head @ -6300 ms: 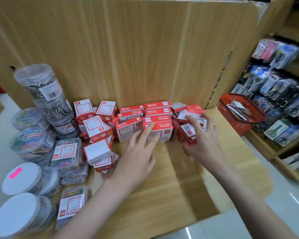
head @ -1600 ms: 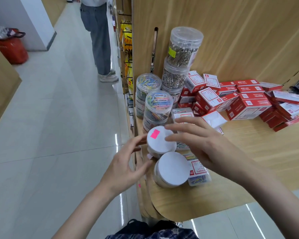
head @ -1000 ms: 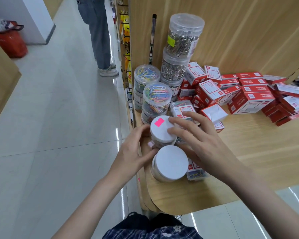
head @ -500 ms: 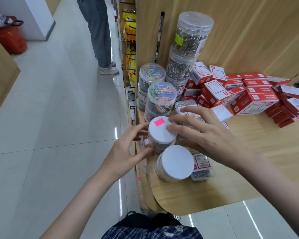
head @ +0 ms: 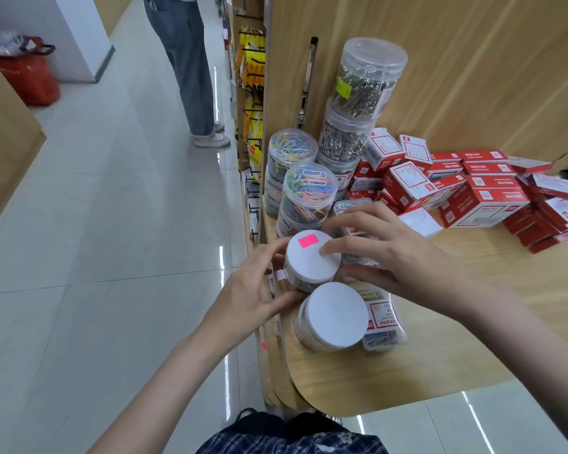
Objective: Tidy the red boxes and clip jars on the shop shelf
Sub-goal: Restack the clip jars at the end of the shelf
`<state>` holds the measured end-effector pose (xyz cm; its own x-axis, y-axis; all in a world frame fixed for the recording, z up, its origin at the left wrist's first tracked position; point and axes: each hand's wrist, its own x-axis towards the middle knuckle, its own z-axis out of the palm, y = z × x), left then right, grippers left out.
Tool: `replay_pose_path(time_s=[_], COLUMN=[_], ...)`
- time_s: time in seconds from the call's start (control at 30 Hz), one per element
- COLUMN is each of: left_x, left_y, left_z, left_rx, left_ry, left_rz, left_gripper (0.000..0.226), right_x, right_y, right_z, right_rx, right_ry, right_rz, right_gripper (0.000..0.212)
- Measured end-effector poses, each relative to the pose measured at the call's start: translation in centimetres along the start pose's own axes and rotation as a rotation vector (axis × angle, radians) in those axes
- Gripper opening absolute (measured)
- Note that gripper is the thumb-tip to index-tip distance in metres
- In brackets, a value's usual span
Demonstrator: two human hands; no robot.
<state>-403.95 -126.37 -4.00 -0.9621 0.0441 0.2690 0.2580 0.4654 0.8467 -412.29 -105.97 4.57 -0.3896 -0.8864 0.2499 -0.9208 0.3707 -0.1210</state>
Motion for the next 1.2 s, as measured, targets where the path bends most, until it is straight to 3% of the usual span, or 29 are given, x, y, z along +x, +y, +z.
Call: replay_pose_path(time_s=[0.2, 0.57, 0.73, 1.03, 1.2], left_x=[-1.4, -1.5, -3.1, -4.2, -4.3], left_y=[1.6, 8.1, 11.8, 13.5, 12.2], left_z=[-1.1, 3.2, 7.1, 12.1, 13.2], left_rx=[-0.012, 0.033, 0.148, 0.503, 0.595], left_ry=[0.185, 0.572, 0.733, 0.746, 0.804], left_rz=[-0.022, -0.227, -0.377, -0.508, -0.519], left_gripper=[0.044, 0.03, 0.039, 0.078, 0.069], right_x=[1.3, 3.6, 4.3, 3.5, 3.0], right_y=[0.8, 3.7, 4.0, 5.5, 5.8], right_z=[-2.1, -0.3, 0.1, 0.6, 1.3], right_rx=[0.203, 0.057, 0.1, 0.287, 0.249], right_ry=[-0.014, -0.137, -0.167, -0.102, -0.033], right_rz=[-0.11, -0.621, -0.628, -0.655, -0.666], right_gripper=[0.028, 0.042, 0.04, 0.031, 0.029])
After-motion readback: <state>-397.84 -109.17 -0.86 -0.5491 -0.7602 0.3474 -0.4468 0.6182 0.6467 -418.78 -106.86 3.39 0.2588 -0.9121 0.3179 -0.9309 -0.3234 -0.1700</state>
